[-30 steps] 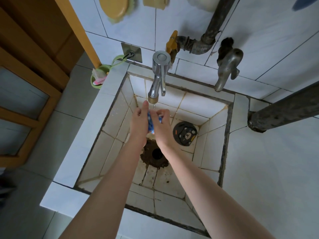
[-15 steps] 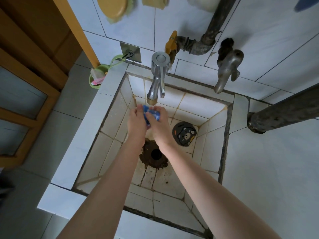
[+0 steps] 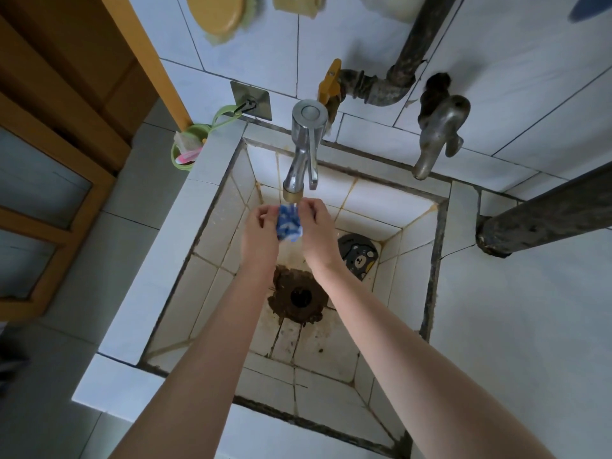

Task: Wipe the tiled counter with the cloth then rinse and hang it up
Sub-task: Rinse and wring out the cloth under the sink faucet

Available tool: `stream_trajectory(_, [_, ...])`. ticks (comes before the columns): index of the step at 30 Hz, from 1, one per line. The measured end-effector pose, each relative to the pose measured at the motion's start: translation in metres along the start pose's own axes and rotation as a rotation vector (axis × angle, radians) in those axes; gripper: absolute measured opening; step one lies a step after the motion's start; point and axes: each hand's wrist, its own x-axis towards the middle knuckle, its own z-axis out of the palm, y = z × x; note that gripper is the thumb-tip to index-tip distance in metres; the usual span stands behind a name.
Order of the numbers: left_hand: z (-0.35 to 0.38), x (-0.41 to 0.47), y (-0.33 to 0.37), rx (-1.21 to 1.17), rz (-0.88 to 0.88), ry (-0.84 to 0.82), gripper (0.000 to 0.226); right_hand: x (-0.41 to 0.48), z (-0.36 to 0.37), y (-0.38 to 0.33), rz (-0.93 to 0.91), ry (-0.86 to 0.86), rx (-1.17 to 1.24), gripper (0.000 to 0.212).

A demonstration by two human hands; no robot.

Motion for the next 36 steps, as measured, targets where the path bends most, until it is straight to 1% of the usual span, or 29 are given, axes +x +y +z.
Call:
stream_trajectory(1, [-0.001,0.0,0.0,-0.033,0.018,-0.013,0.01,-0.006,0.0,0.001,-0.005,-0.037,0.044,0.013])
stream_trajectory(4, [-0.004,-0.006,-0.001,-0.081,0.03,-0.044,0.022,-0.018,0.002,0.009,-0.001,-0.069,0.128,0.023])
stream_trajectory(7, [-0.008,-0.012,-0.004,-0.114,-0.005,-0.046,0.027,-0.016,0.005,0.015,-0.033,-0.073,0.123,0.031])
stream_trajectory(12, [-0.008,-0.02,-0.006,-0.093,-0.021,-0.034,0.025,-0.008,0.007,0.011,-0.046,-0.008,0.032,0.021])
stream_trajectory(14, [-0.008,-0.022,-0.007,-0.043,-0.011,-0.045,0.025,-0.001,0.006,0.011,-0.015,0.046,-0.007,0.021])
stream_trajectory(16, [-0.009,-0.023,-0.009,-0.059,-0.018,-0.054,0.026,0.006,-0.001,0.01,0.005,0.084,-0.041,0.025])
stream_trajectory(18, [-0.011,-0.022,-0.008,-0.116,-0.029,-0.021,0.027,0.003,-0.003,0.009,0.0,-0.007,-0.019,0.027])
stream_trajectory(20, [-0.012,-0.021,-0.006,-0.141,-0.024,-0.004,0.028,-0.008,-0.001,0.01,0.044,-0.155,0.088,0.028])
stream_trajectory(21, [-0.011,-0.022,-0.006,-0.14,-0.017,-0.006,0.028,-0.013,0.001,0.012,0.054,-0.184,0.12,0.03])
stream_trajectory(23, [-0.011,-0.024,-0.005,-0.118,-0.001,-0.023,0.027,-0.014,0.002,0.014,0.024,-0.143,0.117,0.031])
stream_trajectory(25, [-0.014,-0.024,-0.005,-0.088,0.012,-0.03,0.026,-0.008,0.001,0.01,0.003,-0.095,0.041,0.027])
stream_trajectory(27, [-0.018,-0.022,-0.004,-0.085,0.01,-0.035,0.021,-0.001,-0.001,0.006,0.023,-0.084,-0.022,0.025])
stream_trajectory(31, [-0.02,-0.023,-0.001,-0.119,0.015,-0.078,0.021,0.006,-0.006,0.005,0.061,-0.026,0.022,0.024])
stream_trajectory(32, [-0.021,-0.021,0.0,-0.139,0.009,-0.079,0.021,0.006,-0.007,0.005,0.072,-0.049,0.063,0.023])
stream_trajectory(34, [-0.022,-0.017,0.001,-0.186,-0.039,-0.071,0.018,0.002,-0.011,0.003,0.121,-0.141,0.22,0.018])
stream_trajectory(36, [-0.023,-0.014,0.002,-0.229,-0.117,-0.057,0.011,-0.002,-0.015,0.003,0.16,-0.227,0.317,0.022])
